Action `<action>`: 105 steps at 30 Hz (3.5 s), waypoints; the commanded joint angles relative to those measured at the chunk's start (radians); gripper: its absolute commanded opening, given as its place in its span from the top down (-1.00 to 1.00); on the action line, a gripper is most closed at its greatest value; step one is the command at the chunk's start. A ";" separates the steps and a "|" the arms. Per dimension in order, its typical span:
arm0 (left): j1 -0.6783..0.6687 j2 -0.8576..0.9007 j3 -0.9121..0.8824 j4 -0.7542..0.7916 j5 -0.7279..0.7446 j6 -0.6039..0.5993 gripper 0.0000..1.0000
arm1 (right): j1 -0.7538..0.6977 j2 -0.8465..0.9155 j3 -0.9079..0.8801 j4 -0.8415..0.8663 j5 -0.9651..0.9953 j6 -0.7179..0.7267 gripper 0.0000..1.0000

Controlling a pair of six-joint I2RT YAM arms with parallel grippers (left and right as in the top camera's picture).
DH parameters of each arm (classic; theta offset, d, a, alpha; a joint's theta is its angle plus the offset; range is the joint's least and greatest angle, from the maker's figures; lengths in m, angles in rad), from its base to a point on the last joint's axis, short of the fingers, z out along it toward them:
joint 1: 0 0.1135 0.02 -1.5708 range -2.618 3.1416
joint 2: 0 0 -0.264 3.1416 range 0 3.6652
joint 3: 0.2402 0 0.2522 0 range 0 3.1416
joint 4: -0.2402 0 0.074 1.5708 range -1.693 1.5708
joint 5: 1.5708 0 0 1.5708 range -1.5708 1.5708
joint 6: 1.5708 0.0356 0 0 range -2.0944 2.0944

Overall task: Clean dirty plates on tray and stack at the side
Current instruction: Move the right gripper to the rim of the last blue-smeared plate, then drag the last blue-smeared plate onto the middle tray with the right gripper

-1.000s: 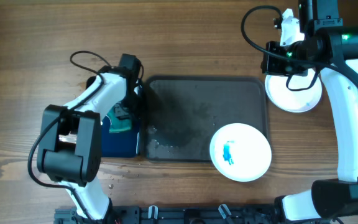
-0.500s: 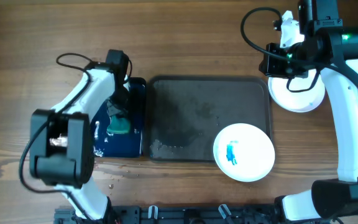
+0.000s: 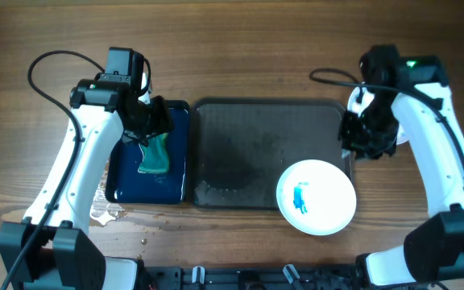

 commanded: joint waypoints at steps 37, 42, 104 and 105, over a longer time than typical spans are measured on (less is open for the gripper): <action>0.004 -0.013 0.010 -0.001 0.009 0.028 -0.13 | -0.262 -0.151 -0.631 0.407 -0.140 0.171 0.00; 0.004 -0.013 0.010 -0.001 0.009 0.028 -0.13 | -0.262 -0.151 -0.494 0.302 -0.131 0.108 -0.08; 0.004 -0.014 0.010 -0.011 0.012 0.037 -0.18 | -0.306 -0.042 -0.623 0.332 -0.147 0.205 -0.41; 0.004 -0.013 0.010 -0.011 0.012 0.037 -0.18 | -0.307 -0.042 -0.628 0.344 -0.146 0.205 -0.40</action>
